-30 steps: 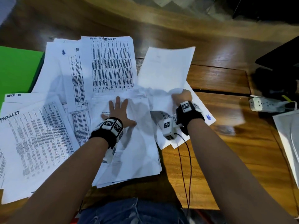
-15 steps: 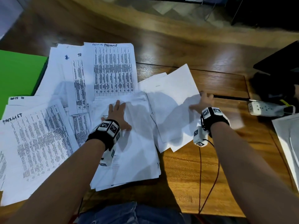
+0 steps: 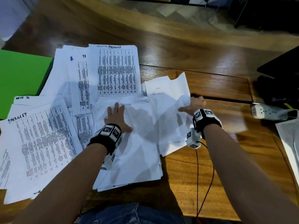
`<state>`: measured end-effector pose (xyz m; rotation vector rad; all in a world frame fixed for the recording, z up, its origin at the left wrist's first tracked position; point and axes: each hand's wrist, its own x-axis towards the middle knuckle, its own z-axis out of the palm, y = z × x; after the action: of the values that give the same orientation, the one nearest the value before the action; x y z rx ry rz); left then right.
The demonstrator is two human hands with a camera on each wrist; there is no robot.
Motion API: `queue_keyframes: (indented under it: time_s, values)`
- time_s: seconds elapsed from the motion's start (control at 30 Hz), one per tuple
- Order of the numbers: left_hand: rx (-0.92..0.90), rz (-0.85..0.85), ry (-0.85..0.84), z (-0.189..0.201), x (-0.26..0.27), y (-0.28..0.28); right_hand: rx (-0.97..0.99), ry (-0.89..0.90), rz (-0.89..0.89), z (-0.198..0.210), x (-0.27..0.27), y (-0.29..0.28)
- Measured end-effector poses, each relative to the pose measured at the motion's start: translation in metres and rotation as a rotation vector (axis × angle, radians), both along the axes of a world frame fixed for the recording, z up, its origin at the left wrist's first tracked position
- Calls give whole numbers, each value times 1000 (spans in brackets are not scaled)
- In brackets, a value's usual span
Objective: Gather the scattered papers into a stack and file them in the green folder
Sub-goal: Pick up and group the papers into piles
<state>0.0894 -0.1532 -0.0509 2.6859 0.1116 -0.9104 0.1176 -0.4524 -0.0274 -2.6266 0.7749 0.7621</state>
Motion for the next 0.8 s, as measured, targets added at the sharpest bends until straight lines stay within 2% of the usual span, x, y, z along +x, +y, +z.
queue_keyframes:
  time_s: [0.13, 0.33, 0.5, 0.63, 0.7, 0.8]
  values:
    - [11, -5, -2, 1, 0, 0, 101, -71, -66, 2, -4, 5]
    - [5, -6, -14, 0, 0, 0, 294, -60, -204, 15, -10, 11]
    - [-14, -15, -45, -3, -2, 1, 224, -158, -241, 22, -23, 12]
    - [-48, -1, -48, -1, -1, 4, 167, -389, -352, 54, -16, -13]
    - [-150, 72, -42, 8, 3, 2, 200, -492, -386, 69, -16, -28]
    - [-463, 250, -48, 41, 16, -13, 265, -592, -424, 91, -18, -38]
